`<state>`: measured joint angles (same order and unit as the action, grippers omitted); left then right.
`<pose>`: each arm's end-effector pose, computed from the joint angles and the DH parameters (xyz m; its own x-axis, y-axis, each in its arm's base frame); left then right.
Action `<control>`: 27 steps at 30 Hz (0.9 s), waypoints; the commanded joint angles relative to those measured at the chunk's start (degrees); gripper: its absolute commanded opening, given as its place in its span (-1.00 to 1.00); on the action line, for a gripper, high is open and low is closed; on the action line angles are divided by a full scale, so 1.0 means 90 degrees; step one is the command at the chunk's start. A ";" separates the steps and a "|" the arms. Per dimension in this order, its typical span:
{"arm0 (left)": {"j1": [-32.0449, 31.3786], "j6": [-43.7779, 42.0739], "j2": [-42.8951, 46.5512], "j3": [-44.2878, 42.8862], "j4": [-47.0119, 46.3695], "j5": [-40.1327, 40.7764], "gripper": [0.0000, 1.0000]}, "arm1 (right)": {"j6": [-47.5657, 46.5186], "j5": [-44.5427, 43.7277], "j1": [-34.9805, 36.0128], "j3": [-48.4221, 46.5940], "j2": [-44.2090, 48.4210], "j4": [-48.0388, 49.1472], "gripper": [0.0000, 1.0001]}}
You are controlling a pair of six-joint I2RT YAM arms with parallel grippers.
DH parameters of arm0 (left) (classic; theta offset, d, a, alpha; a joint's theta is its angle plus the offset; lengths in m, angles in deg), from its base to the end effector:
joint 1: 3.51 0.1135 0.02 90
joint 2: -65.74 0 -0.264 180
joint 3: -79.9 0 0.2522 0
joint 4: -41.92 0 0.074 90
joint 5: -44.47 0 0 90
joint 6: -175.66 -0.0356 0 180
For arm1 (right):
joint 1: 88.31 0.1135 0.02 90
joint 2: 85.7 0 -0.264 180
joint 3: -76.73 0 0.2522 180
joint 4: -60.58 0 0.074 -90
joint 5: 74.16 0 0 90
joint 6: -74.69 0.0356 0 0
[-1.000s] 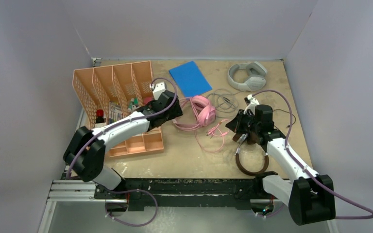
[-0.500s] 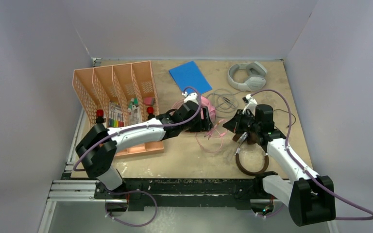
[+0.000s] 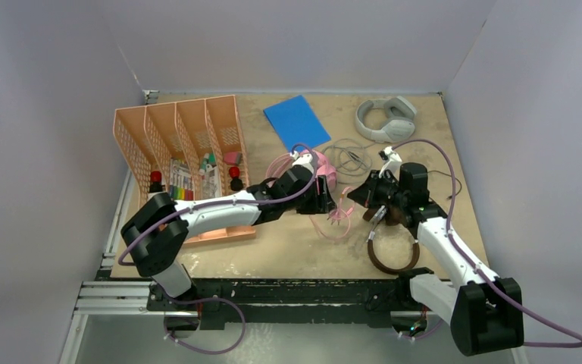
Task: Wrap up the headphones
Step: Place the headphones at the center of the board, then pick up the headphones from the center of the board.
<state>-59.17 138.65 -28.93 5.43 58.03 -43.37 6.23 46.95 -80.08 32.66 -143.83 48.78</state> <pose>0.2078 -0.3018 0.2247 -0.8463 -0.1758 -0.5029 0.2196 0.7449 -0.6300 0.2144 0.0496 0.2309 -0.6155 0.2286 -0.7543 -0.3835 0.7492 0.5400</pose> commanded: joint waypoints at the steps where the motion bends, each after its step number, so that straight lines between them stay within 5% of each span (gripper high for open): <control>1: -0.0027 0.0177 0.0345 0.0391 -0.0973 -0.0617 0.06 | 0.0041 0.0274 -0.0006 -0.0317 0.0003 0.0256 -1.00; 12: 0.0002 0.0509 0.0348 0.0977 -0.1753 -0.1028 -0.43 | 0.0594 0.0467 -0.0006 -0.0175 0.0194 0.0728 -1.00; 18: 0.0118 0.0304 0.0543 0.1015 -0.1404 -0.0508 -1.00 | 0.0732 0.0694 -0.0004 -0.0002 0.0158 0.0808 -1.00; 27: 0.0178 -0.0139 0.0871 0.1148 -0.0791 0.0157 -1.00 | 0.1462 0.1067 -0.0001 0.0384 -0.0219 0.0351 -0.95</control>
<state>-57.88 140.09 -24.58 14.50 49.70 -45.95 13.36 54.23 -80.08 34.48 -144.57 53.10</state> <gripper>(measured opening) 0.012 0.024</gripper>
